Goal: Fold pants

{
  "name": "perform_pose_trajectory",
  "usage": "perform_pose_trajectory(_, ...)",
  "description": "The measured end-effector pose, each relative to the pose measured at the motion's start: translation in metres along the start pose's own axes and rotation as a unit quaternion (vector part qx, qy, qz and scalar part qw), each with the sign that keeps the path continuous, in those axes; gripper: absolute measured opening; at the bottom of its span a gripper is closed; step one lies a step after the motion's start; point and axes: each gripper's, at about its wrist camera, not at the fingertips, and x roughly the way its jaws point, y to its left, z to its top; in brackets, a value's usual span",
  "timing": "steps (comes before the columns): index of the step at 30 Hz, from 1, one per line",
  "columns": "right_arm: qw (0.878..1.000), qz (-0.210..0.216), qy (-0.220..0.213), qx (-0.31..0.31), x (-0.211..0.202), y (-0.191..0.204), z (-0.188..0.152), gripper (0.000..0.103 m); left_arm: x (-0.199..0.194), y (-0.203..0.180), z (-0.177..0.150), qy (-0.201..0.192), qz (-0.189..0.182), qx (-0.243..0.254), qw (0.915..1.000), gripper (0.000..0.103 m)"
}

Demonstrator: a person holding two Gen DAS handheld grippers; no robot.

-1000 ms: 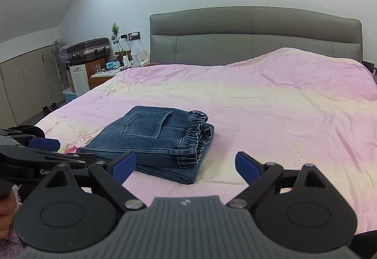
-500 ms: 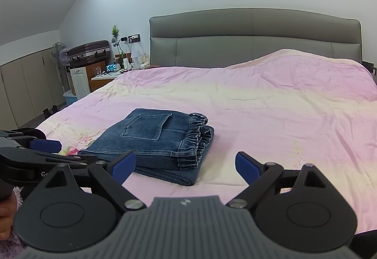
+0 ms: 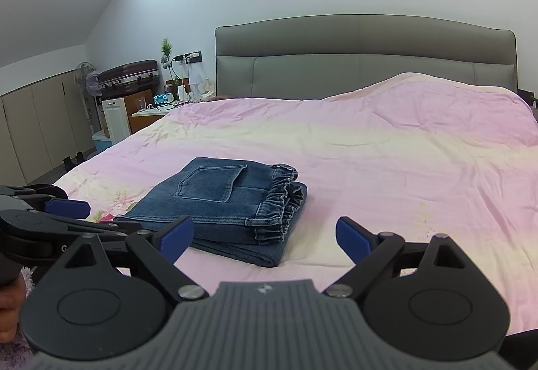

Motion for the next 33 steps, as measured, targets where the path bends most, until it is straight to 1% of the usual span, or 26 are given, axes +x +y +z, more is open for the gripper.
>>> perform_pose_trajectory(33,1.0,0.007,-0.005,-0.005,-0.0036,-0.0023,0.0,0.088,-0.0075,-0.0006,0.0005,0.001,0.005,-0.013,0.9999,0.087)
